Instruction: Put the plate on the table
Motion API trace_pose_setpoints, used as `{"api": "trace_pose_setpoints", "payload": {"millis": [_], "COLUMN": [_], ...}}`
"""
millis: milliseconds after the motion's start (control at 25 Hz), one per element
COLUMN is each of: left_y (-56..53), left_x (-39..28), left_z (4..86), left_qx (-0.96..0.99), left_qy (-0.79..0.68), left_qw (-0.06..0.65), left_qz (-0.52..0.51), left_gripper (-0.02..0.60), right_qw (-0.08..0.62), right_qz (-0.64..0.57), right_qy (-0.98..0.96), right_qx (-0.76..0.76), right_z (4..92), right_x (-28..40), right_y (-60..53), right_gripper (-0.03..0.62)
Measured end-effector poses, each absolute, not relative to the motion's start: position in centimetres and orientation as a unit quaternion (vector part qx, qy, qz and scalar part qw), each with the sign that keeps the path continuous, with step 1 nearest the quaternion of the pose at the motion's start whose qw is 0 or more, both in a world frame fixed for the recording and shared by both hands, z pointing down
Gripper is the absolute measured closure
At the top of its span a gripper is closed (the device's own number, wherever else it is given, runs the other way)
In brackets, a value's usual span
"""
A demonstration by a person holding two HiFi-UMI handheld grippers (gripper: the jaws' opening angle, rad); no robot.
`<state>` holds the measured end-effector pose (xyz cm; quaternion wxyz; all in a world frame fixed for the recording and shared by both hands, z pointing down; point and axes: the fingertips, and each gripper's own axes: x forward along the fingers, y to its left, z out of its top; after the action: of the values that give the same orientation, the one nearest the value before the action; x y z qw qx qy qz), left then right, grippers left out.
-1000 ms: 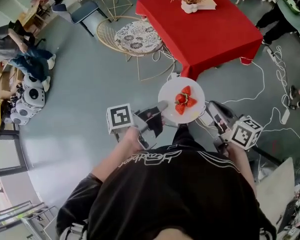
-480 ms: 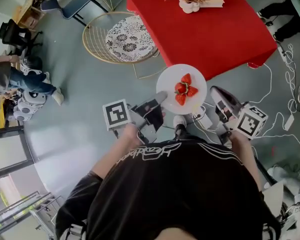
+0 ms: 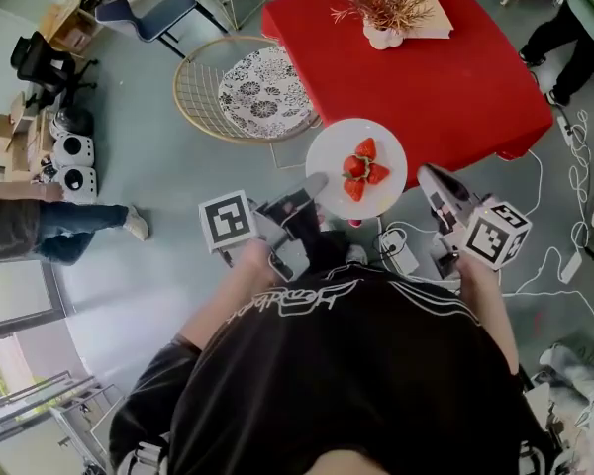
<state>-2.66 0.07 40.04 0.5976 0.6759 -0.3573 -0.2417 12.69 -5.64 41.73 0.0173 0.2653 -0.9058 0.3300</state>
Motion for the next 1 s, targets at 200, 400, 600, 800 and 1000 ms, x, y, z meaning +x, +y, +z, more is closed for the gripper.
{"api": "trace_pose_setpoints", "payload": {"millis": [200,400,600,800,1000], "left_y": [-2.5,-6.7,-10.3,-12.5,-15.7], "left_x": [-3.8,-5.3,-6.1,-7.3,-8.9], "left_z": [40.2,40.0,39.9,40.0,40.3], "left_qx": [0.675,0.669,0.667,0.664,0.668], "left_qy": [-0.359,-0.363,-0.353,-0.346,-0.336], "left_qw": [0.597,0.602,0.609,0.618,0.621], "left_qz": [-0.243,-0.242,-0.244,-0.24,-0.234], "left_gripper": [0.565,0.565,0.565,0.565,0.565], "right_qw": [0.016,0.022,0.02,0.025,0.034], "right_qz": [0.332,0.343,0.342,0.348,0.36], "right_qy": [-0.907,-0.899,-0.898,-0.893,-0.882], "right_qx": [0.261,0.272,0.276,0.286,0.304], "right_z": [41.4,41.1,40.6,40.7,41.4], "right_x": [11.6,10.9,9.9,8.8,8.0], "right_y": [-7.7,-11.2,-14.6,-16.3,-18.7], "right_gripper": [0.588,0.588,0.586,0.588,0.588]}}
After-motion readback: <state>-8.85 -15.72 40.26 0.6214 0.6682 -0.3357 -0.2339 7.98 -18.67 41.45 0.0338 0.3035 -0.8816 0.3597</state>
